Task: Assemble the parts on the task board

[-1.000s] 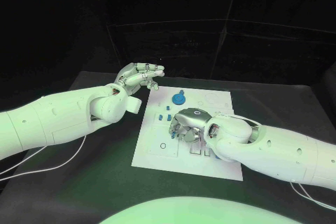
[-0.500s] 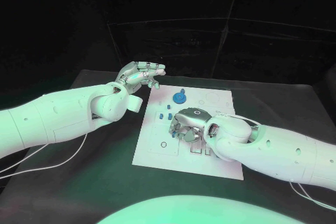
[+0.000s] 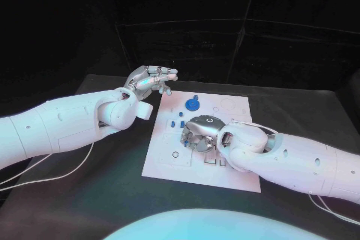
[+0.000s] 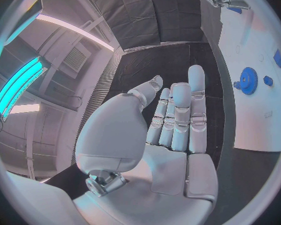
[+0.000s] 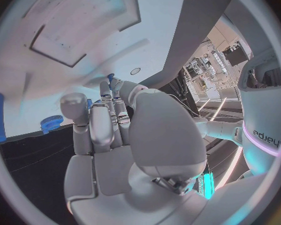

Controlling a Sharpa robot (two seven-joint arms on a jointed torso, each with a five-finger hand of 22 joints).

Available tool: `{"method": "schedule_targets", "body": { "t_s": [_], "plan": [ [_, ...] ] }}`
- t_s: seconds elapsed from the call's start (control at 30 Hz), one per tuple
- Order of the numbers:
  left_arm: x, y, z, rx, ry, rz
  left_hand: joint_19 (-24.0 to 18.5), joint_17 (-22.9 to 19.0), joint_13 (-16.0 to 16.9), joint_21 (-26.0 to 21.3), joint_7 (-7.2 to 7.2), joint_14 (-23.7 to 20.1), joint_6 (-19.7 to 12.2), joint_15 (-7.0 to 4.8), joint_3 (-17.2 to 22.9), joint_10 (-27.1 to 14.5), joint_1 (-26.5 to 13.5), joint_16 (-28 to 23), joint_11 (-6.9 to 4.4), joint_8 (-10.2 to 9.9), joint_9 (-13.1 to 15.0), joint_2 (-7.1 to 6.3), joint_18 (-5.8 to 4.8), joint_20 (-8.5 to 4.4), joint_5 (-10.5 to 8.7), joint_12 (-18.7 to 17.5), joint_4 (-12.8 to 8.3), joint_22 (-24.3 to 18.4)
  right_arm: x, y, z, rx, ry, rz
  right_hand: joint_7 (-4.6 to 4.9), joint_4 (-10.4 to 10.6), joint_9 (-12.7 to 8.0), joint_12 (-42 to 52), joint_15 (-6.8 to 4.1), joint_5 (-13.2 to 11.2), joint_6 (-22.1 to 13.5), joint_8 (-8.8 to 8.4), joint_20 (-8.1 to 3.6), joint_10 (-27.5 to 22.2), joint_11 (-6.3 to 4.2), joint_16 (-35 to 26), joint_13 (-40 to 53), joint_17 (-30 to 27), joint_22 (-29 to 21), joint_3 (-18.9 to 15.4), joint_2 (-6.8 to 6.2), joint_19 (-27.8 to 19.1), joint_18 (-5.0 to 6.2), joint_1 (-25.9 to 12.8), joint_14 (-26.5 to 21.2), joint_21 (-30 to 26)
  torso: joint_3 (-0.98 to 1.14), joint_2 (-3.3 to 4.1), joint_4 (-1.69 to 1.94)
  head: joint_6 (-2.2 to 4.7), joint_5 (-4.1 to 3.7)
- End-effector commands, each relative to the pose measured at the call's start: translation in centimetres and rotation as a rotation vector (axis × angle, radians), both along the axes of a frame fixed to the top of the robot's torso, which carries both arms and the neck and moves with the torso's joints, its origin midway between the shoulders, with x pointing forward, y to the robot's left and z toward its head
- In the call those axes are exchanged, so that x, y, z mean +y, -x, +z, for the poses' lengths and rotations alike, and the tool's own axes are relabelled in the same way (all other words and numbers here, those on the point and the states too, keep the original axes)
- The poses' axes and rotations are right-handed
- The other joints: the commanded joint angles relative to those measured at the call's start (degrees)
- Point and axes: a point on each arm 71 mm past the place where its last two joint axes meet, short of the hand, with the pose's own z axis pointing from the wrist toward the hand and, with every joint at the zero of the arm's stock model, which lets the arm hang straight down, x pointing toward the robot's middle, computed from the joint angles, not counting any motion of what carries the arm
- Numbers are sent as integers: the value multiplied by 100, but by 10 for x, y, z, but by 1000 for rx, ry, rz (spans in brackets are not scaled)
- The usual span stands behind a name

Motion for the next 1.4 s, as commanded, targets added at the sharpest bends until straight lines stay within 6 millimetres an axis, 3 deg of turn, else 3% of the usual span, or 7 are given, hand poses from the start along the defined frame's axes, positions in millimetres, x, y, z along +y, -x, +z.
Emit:
{"method": "schedule_targets", "body": {
  "t_s": [0.03,0.63,0.93,1.17,1.4],
  "plan": [
    [-1,0,1,1,8,-14,-39,-5,-8,-38,43,-40,-15,-15,-36,-20,-26,-27,17,26,-6,19,28,12,13,30,-10,-8,0,1,-3,9,33,4,32,-31,4,-23,-12,50,-22,-20,5,-32,31,26,0,-3,-17,-2,-16,-30,-85,-104,186,-9,-3,0,1,-5,-3],
    [2,-1,1,0,3,-3,-39,-24,-11,-51,50,-51,-37,-11,-51,-42,-30,-33,23,22,-8,10,28,17,13,34,-13,-19,0,1,0,-24,2,-11,190,-138,-14,-24,149,165,-462,-249,147,-775,225,-14,-41,-132,-409,-301,-308,-275,-20,-444,127,-218,4,-3,-3,-27,14],
    [2,-2,1,2,2,-3,-38,-26,-11,-56,49,-52,-39,-10,-50,-44,-20,-31,22,25,-7,13,29,18,14,39,-19,-22,-5,4,7,-50,-68,-15,152,-155,-10,92,162,231,-717,-268,175,-1086,230,-51,-23,-222,-541,-659,-361,-342,6,-541,85,-310,5,-4,-6,-18,12],
    [4,-2,1,3,-1,1,-38,-26,-11,-56,49,-52,-39,-10,-50,-44,-20,-31,22,25,-7,13,29,18,14,39,-19,-22,-26,13,18,-63,-148,-40,137,-161,1,209,148,323,-731,-246,166,-1124,218,-71,-15,-280,-579,-866,-352,-340,10,-550,80,-335,0,-17,-15,28,-20],
    [6,-3,1,4,-2,3,-38,-39,-11,-59,49,-57,-42,-10,-52,-47,-14,-36,23,26,-7,10,29,19,14,42,-25,-25,-57,10,39,-61,-162,-108,121,-157,6,342,132,374,-692,-229,152,-1052,195,-51,-5,-266,-591,-965,-298,-326,11,-523,92,-347,6,-39,-47,135,-116]
  ]
}}
